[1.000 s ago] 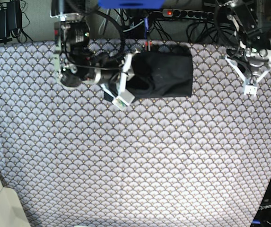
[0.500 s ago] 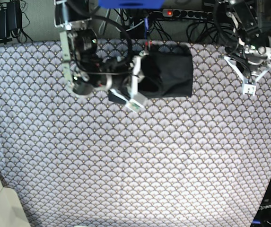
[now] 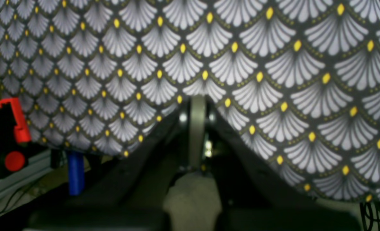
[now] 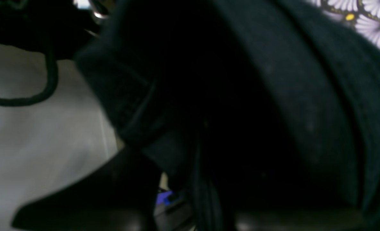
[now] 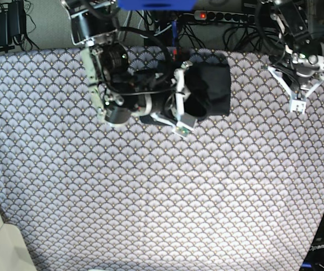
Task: Fold the T-shirt properly
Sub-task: 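Press the folded bundle with the right gripper and release it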
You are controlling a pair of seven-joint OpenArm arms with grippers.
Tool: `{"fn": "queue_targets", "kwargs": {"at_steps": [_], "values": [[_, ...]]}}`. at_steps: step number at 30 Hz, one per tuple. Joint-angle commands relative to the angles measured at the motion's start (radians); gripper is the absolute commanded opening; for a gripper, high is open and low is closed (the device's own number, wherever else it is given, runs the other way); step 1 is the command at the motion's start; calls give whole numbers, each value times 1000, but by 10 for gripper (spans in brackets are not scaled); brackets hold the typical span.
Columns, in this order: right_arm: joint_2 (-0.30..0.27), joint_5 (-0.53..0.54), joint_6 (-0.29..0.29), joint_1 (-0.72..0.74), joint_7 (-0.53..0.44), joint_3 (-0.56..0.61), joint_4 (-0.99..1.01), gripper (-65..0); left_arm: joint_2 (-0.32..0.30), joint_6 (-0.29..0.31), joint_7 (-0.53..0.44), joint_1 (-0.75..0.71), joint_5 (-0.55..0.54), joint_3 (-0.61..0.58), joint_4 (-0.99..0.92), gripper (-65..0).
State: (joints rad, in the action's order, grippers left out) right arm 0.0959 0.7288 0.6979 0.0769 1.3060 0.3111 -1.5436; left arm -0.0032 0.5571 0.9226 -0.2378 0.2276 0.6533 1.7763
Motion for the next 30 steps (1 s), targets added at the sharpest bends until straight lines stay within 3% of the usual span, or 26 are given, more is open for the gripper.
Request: {"fn": "queue_targets", "kwargs": {"at_steps": [1, 6, 14, 24, 30], "values": [[14, 27, 0, 17, -24, 3, -16, -591, -7, -2, -12, 4, 0, 3, 23, -650], [14, 27, 0, 17, -24, 1, -16, -529, -7, -2, -12, 4, 0, 1, 23, -650], [15, 33, 0, 19, -26, 3, -19, -348, -4, -2, -12, 12, 0, -2, 20, -650], [15, 33, 0, 41, -21, 86, -25, -344, -7, -2, -13, 27, 0, -2, 12, -650], [-2, 33, 0, 41, -22, 165, -171, -344, -7, -2, -13, 27, 0, -2, 1, -650]]}}
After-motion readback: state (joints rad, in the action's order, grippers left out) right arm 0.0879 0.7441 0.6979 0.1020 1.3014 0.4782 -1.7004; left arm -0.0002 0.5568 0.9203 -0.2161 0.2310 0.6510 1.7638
